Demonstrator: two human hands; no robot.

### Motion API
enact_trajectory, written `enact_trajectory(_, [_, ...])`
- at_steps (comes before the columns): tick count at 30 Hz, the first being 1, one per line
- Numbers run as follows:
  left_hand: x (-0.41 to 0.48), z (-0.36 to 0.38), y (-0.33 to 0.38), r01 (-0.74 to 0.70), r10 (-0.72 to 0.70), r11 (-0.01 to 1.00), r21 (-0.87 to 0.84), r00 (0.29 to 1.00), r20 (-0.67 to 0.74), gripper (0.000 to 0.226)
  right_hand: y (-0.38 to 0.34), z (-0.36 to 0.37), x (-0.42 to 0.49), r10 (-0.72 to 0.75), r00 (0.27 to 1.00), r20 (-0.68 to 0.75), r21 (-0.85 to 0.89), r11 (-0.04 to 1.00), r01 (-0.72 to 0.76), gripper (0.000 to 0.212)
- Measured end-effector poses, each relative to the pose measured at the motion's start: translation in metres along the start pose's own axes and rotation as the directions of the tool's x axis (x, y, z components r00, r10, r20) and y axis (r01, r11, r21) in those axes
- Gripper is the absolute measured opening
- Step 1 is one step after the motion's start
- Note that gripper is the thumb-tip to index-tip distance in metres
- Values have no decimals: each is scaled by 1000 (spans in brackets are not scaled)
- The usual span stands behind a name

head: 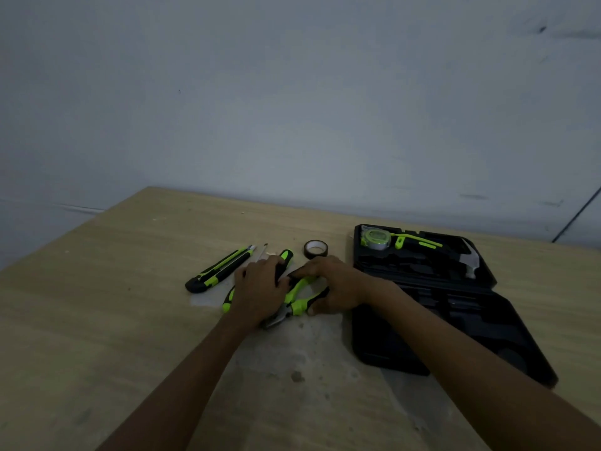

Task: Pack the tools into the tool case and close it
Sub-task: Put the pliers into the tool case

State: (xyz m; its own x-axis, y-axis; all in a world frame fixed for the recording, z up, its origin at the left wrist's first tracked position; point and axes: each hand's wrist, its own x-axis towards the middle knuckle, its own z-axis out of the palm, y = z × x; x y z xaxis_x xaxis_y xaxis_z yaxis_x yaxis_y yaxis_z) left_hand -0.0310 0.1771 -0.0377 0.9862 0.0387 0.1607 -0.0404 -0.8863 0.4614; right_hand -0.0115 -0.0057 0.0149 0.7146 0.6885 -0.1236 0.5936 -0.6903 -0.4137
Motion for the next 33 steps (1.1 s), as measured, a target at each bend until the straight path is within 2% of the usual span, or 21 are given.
enact_trajectory(3, [-1,1,2,-14,14,1000,-7,999,-45,38,-2,-2,0,-2,1000,-1,-42,999,2,67])
enact_trajectory(6, [0,-2,3,8,-9,999,-52,1000,-21,41,1,0,1,72,997,2,-82,994,-72,70])
enact_trajectory(9, [-1,-4,4,0,-2,997,-75,1000,-26,47,2,6,-1,85,995,-46,-106,990,-89,70])
enact_trajectory(14, [-1,-13,5,-45,56,968,-247,998,37,29,-1,-4,-7,53,999,8,-23,998,-52,66])
enact_trajectory(21, [-3,-27,1,-28,66,965,-262,988,136,21,1,-3,-7,53,998,21,-9,999,-53,66])
enact_trajectory(24, [-13,-24,0,-77,106,981,-180,982,158,28,4,0,-6,53,999,-6,0,999,-53,64])
enact_trajectory(26, [-21,-24,2,-102,110,993,-56,980,164,43,5,1,-7,53,998,-23,0,999,-53,63])
enact_trajectory(30, [-26,-31,0,-107,97,994,30,967,233,65,6,3,-7,66,997,-51,29,997,-65,64])
enact_trajectory(33, [-27,-31,3,-124,99,988,96,968,232,58,5,0,-9,59,992,-113,75,996,-50,67])
